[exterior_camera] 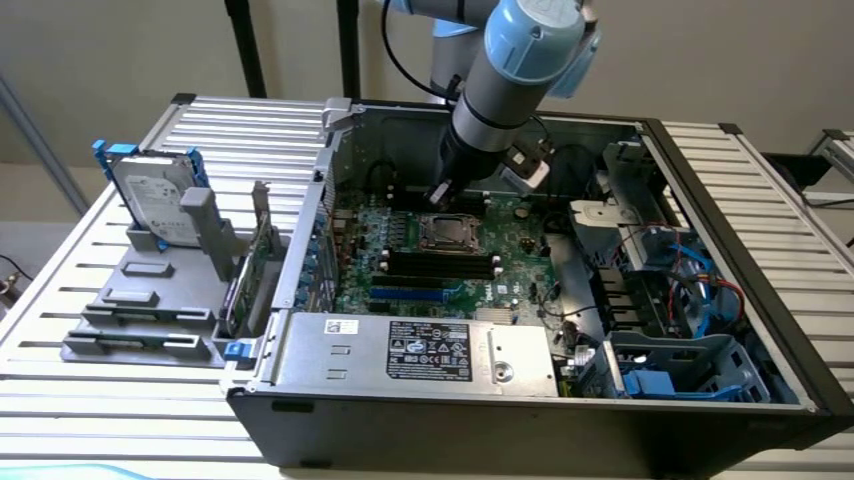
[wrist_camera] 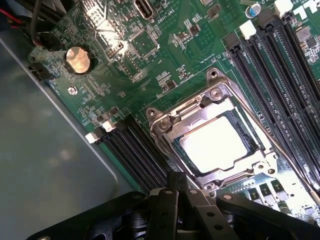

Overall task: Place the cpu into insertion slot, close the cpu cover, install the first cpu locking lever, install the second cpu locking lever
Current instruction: 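Install the first cpu locking lever, then install the second cpu locking lever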

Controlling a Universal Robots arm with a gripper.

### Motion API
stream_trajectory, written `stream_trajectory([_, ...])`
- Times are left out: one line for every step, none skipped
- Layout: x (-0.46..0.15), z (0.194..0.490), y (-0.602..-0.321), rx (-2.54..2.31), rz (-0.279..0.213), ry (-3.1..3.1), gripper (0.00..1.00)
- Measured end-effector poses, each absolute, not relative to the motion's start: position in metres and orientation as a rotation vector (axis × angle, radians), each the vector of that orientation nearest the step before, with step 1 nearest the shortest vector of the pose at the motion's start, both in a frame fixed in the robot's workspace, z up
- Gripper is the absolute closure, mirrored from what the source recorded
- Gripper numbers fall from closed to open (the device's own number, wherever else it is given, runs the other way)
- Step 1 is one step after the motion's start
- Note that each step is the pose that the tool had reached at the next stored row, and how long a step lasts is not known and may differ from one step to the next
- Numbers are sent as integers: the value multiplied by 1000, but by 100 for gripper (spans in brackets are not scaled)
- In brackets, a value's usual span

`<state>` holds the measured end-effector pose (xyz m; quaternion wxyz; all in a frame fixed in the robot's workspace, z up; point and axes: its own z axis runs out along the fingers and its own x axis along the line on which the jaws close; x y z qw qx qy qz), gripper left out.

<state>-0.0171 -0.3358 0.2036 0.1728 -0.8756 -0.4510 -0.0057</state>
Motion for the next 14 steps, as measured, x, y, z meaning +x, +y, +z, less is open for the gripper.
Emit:
stream_trajectory([-17,204,-336,-2484,-16,-1279,89])
stream_trajectory([-17,204,-336,-2484,-16,-1280,89])
stream_trajectory([-17,204,-336,-2484,-16,-1279,89])
stream_trajectory([-17,204,-336,-2484,-16,-1279,89])
stream_trajectory([-17,204,-336,-2484,-16,-1279,89])
stream_trajectory([-17,204,-336,-2484,-16,-1279,89])
stream_trajectory([-17,204,-336,-2484,-16,-1279,89])
stream_trajectory([-17,204,-336,-2484,-16,-1279,89])
stream_trajectory([-17,204,-336,-2484,-16,-1279,89])
stream_trajectory([-17,204,-336,-2484,-16,-1280,89])
stream_trajectory([-17,204,-336,-2484,-16,-1280,89])
stream_trajectory([-17,204,-336,-2484,-16,-1279,89])
stream_trajectory([-17,204,-337,-2484,-16,-1279,89])
stream_trajectory([-17,205,-338,-2484,-16,-1279,89])
